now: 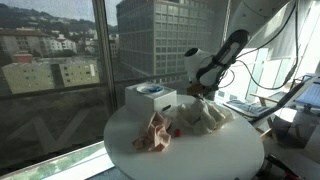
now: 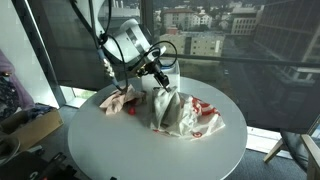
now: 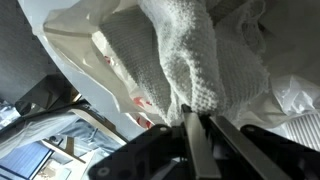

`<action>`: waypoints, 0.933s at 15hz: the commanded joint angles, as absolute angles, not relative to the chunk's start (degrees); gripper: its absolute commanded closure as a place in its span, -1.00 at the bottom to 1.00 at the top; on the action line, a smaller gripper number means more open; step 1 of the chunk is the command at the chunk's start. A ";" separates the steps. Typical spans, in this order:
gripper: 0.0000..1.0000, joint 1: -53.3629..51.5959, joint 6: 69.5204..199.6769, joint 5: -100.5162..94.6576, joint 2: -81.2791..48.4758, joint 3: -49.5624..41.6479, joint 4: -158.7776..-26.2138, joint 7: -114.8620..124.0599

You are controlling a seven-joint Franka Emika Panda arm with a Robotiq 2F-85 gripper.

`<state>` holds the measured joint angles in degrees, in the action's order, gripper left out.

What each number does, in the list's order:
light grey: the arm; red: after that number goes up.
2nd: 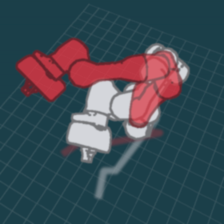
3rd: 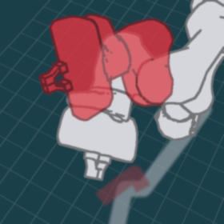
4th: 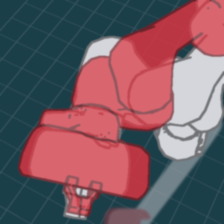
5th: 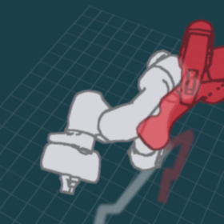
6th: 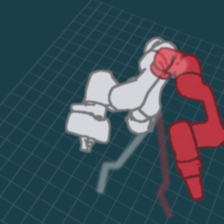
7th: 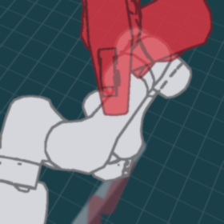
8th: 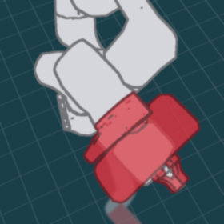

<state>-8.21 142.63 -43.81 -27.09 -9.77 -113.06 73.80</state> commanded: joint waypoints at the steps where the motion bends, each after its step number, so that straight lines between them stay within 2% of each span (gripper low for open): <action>1: 0.95 -8.20 144.85 -45.08 -34.17 -10.42 -107.70 75.32; 5: 0.95 -8.08 146.47 -43.85 -37.81 -11.23 -107.86 75.14; 6: 0.46 -8.26 147.21 -43.99 -37.78 -11.81 -108.32 75.58; 11: -0.29 -11.29 150.70 -50.71 -28.44 -18.24 -113.40 81.76; 13: -0.60 -10.19 150.65 -51.68 -24.40 -17.44 -114.61 82.55; 14: -0.73 -8.00 150.73 -47.76 -22.39 -14.05 -116.05 78.87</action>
